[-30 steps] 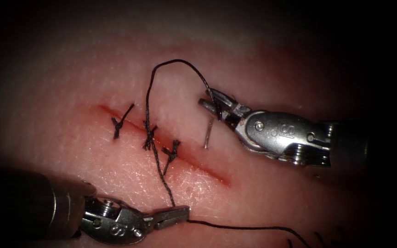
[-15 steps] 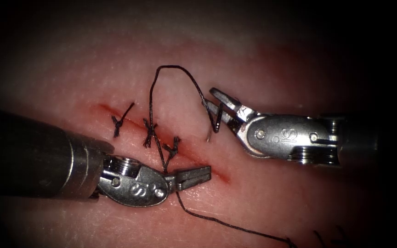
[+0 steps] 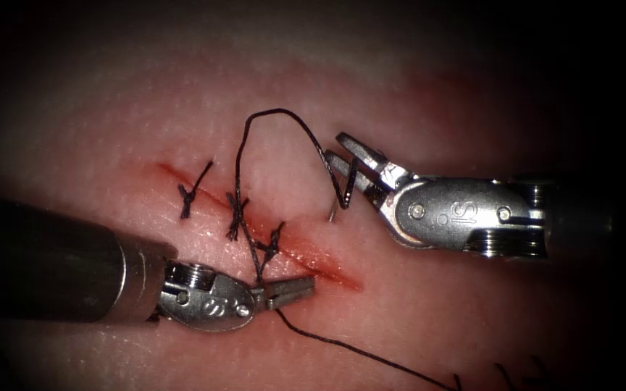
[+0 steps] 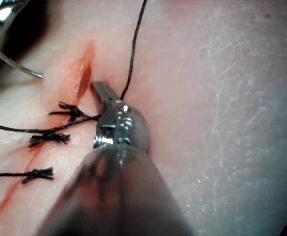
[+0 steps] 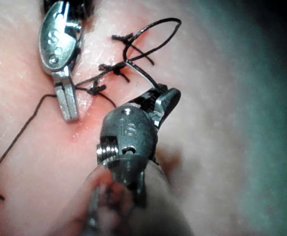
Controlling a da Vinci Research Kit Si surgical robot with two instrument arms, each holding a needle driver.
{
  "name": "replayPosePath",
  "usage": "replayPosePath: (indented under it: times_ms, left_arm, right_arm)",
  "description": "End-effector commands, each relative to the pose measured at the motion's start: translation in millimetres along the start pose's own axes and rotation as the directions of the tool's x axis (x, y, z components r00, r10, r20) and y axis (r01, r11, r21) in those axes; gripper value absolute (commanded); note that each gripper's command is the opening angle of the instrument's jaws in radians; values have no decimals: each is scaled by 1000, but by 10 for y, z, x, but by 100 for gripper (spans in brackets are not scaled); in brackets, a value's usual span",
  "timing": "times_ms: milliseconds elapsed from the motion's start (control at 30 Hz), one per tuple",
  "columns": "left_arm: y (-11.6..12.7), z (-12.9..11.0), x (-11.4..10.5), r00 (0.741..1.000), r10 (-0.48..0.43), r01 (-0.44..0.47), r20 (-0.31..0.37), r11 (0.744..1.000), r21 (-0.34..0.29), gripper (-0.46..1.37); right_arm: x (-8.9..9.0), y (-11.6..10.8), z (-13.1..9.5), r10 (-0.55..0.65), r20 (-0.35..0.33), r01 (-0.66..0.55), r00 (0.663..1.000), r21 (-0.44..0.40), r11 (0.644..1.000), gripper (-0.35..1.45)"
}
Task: Wound Closure
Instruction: Use the right gripper to throw the needle through the top of the wound
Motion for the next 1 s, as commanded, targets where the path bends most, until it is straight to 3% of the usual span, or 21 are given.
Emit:
replayPosePath:
  times_ms: [33, 167, 300, 400, 600, 700, 733, 833, 1000]
  left_arm:
    - [3, 0, -4, 1000, -6, 6, -2, 1000, -12, -35]
    - [8, -5, -13, 1000, -14, 14, -1, 1000, -14, -35]
    - [8, -8, -16, 1000, -18, 18, -1, 1000, -15, -35]
    - [6, -10, -16, 1000, -18, 18, 0, 1000, -15, -35]
    - [3, -11, -14, 1000, -27, 27, 3, 1000, -16, -35]
    - [1, -12, -12, 1000, -23, 23, 3, 1000, -17, -35]
    - [-1, -12, -11, 1000, -18, 18, 2, 1000, -19, -35]
    - [-2, -13, -11, 1000, -13, 13, 2, 1000, -20, -35]
    - [-3, -13, -10, 1000, -8, 8, 1, 1000, -20, -35]
  right_arm:
    - [0, 0, 0, 1, 1, -1, 1000, -9, 1000, -35]
    - [2, 2, 1, -3, 10, 3, 1000, -16, 1000, -35]
    - [6, 4, 1, 99, 10, -99, 995, -16, 995, -35]
    - [7, 4, 2, 243, 62, -244, 968, 10, 970, -35]
    - [-4, -5, 5, 351, 194, -367, 916, 56, 928, -35]
    - [-15, -14, 5, 419, 260, -447, 870, 56, 893, -35]
    - [-23, -20, 4, 487, 307, -522, 818, 39, 852, -35]
    - [-28, -24, 2, 557, 331, -597, 761, 25, 801, -35]
    - [-26, -30, 4, 679, 386, -739, 624, 10, 674, -35]
